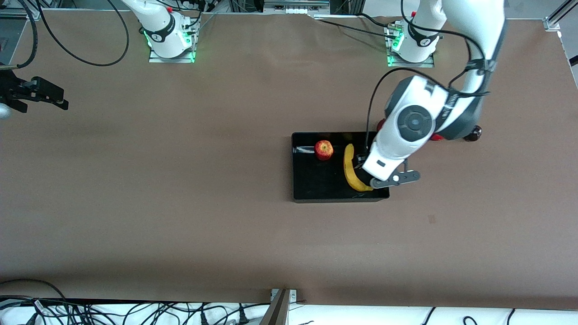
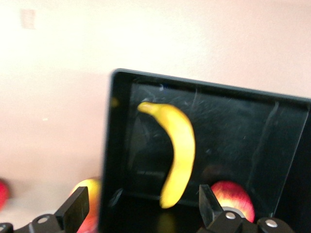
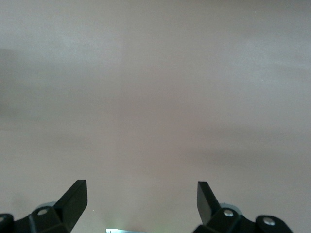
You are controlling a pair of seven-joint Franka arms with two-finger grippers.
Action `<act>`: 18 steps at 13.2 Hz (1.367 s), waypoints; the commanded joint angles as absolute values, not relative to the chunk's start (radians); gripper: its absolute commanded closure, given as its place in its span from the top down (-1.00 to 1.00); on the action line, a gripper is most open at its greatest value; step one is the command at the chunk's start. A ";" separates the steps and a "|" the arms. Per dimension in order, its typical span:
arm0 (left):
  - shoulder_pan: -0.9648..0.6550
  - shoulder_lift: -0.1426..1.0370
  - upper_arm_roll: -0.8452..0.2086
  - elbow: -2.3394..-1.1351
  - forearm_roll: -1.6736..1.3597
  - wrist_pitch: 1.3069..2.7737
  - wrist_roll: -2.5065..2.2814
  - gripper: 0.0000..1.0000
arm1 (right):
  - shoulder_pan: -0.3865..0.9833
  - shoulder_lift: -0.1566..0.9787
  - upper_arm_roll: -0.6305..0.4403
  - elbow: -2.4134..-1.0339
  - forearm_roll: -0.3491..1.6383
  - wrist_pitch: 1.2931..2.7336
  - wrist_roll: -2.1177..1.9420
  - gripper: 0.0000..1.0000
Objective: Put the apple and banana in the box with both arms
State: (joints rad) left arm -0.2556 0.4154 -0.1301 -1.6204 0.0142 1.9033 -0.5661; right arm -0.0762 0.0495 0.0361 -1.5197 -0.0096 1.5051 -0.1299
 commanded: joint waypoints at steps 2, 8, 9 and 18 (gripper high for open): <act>-0.143 0.330 -0.135 -1.557 -0.038 1.741 -0.349 1.00 | -0.077 0.058 0.041 -1.497 -0.018 1.497 -0.127 1.00; -0.014 0.172 -0.126 -1.559 -0.045 1.651 -0.120 1.00 | -0.077 0.058 0.041 -1.497 -0.018 1.496 -0.127 1.00; 0.014 0.148 -0.126 -1.560 -0.043 1.648 -0.089 1.00 | -0.077 0.058 0.041 -1.497 -0.018 1.496 -0.127 1.00; 0.104 0.000 -0.087 -1.557 0.017 1.582 0.169 1.00 | -0.077 0.058 0.043 -1.497 -0.018 1.493 -0.127 1.00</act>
State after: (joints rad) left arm 0.1069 0.0276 -0.0838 -1.5451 -0.0061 1.5914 0.1409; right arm -0.0762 0.0497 0.0363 -1.5190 -0.0096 1.5050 -0.1299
